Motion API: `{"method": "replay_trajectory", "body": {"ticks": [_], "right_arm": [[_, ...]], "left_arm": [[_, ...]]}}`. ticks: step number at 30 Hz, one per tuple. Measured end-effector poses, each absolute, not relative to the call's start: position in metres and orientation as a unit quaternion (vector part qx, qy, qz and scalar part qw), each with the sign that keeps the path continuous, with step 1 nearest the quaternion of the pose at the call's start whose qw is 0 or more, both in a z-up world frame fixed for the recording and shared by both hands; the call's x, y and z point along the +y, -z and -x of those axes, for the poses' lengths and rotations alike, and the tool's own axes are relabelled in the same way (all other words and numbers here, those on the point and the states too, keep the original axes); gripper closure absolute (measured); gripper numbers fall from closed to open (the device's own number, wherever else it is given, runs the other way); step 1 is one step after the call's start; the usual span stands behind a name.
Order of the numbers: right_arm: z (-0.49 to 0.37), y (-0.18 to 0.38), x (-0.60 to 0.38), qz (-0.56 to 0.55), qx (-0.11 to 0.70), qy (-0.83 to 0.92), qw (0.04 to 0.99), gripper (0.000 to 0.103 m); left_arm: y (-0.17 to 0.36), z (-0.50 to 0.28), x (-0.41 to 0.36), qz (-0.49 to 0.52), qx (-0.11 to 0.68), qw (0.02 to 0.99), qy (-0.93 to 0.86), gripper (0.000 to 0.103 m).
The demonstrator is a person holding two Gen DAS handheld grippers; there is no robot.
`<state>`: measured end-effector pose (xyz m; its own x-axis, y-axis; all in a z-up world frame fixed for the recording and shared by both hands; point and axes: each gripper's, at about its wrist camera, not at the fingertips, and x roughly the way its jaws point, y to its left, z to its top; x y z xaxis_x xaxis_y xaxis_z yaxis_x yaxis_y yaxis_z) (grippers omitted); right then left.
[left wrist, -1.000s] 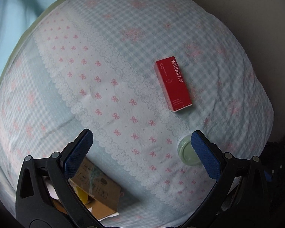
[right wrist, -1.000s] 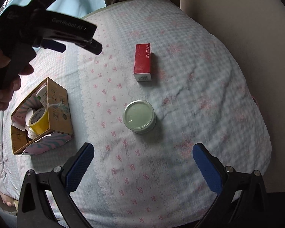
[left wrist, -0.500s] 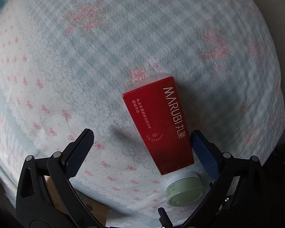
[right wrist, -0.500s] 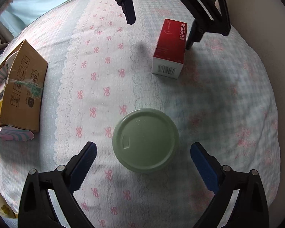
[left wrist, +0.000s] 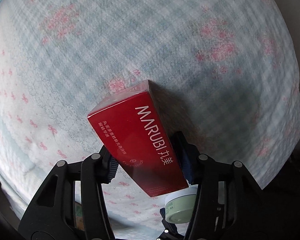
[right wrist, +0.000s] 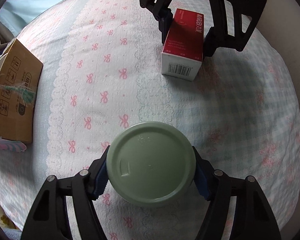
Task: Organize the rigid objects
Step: 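Grasp the green-lidded jar with the right tool while the left grasps the red MARUBI box, then carry red box and green jar into the box and release both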
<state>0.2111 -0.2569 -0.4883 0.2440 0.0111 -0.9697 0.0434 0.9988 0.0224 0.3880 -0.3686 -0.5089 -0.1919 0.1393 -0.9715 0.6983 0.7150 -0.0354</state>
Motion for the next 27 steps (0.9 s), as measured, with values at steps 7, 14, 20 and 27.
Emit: {"method": "replay_trajectory", "body": {"ticks": [7,14,20,27], "right_arm": [[-0.207,0.483,-0.266,-0.039,0.612,0.013,0.79,0.036],[-0.197,0.462,-0.285,-0.064,0.608,0.033,0.791,0.036],[-0.186,0.429,-0.297,-0.069,0.604,0.049,0.792,0.036],[-0.179,0.373,-0.301,-0.075,0.599,0.065,0.794,0.036]], "left_arm": [[0.489,-0.38,-0.366,-0.286,0.719,0.58,0.254,0.058],[0.444,-0.371,-0.342,-0.257,0.71,0.605,0.252,0.06],[0.377,-0.352,-0.303,-0.21,0.703,0.631,0.252,0.06],[0.304,-0.329,-0.217,-0.151,0.692,0.66,0.25,0.061]]}}
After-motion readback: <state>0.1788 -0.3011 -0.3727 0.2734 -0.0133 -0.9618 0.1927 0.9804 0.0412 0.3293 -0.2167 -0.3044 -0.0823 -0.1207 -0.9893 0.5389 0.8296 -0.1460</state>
